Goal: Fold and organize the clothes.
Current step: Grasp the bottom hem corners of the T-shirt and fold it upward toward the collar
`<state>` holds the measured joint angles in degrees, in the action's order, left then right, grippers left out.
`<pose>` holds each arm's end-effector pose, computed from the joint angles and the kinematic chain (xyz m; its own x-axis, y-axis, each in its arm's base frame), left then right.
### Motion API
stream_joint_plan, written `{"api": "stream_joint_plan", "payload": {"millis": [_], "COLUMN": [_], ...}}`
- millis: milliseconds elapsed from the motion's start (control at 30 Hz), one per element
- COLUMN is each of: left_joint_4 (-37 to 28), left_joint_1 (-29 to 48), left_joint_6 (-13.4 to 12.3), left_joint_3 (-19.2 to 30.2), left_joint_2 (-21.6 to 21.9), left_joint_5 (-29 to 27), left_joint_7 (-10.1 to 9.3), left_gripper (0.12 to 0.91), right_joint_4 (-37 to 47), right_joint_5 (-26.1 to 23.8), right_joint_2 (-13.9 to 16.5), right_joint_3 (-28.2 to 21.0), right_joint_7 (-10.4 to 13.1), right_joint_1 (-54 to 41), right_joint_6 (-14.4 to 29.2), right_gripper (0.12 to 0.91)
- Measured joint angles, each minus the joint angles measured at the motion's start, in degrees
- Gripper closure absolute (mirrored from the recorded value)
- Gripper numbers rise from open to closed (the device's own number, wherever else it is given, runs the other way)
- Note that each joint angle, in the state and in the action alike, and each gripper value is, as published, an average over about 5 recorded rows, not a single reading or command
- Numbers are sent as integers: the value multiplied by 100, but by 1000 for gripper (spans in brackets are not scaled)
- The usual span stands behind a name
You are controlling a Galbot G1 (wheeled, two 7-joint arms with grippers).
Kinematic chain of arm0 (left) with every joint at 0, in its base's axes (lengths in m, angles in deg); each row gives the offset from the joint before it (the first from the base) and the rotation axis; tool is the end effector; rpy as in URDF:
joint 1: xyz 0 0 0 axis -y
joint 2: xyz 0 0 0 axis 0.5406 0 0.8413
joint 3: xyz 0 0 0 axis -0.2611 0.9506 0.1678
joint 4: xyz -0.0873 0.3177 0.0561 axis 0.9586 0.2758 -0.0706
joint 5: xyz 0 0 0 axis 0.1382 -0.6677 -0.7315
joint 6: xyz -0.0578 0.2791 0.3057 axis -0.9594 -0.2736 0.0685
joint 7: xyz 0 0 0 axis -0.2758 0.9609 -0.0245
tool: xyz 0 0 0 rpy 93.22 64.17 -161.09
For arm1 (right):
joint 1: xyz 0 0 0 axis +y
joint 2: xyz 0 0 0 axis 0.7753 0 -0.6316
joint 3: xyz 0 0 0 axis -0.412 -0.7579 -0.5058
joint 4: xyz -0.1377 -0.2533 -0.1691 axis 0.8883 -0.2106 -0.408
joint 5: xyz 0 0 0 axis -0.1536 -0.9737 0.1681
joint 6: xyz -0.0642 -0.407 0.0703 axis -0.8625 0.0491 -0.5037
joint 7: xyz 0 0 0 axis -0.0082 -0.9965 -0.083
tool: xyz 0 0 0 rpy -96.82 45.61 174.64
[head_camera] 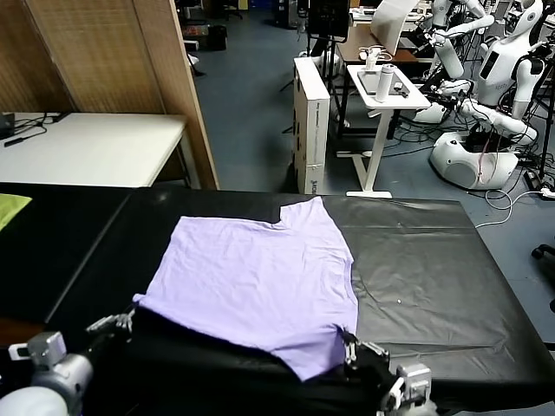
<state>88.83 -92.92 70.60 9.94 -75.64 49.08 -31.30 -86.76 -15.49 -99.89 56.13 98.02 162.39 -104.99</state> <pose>0.2500 0.1314 -0.2030 -0.8915 0.0513 0.4501 -0.0204 0.9880 -0.1531 0.2489 0.0395 -0.1987 -0.8606 -0.2443 0.4469 -0.2035 0.9693 0.1380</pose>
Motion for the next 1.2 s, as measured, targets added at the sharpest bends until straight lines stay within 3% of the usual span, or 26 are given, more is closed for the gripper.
{"api": "stream_joint_plan", "payload": {"millis": [467, 1200], "left_joint_4": [-508, -1461], "left_joint_1": [515, 1418], "left_joint_6": [-122, -150], "left_joint_3": [245, 913], "left_joint_2": [30, 345], "left_joint_5": [-92, -294], "left_joint_7": [28, 127], "left_gripper": [882, 882], "right_joint_4": [1054, 1630], "right_joint_5": [-17, -190], "right_joint_2": [-256, -502], "right_joint_3": [-454, -581], "right_joint_7": [0, 5], "right_joint_1": [-1202, -1615], "right_joint_6": [8, 45], "right_gripper": [887, 887]}}
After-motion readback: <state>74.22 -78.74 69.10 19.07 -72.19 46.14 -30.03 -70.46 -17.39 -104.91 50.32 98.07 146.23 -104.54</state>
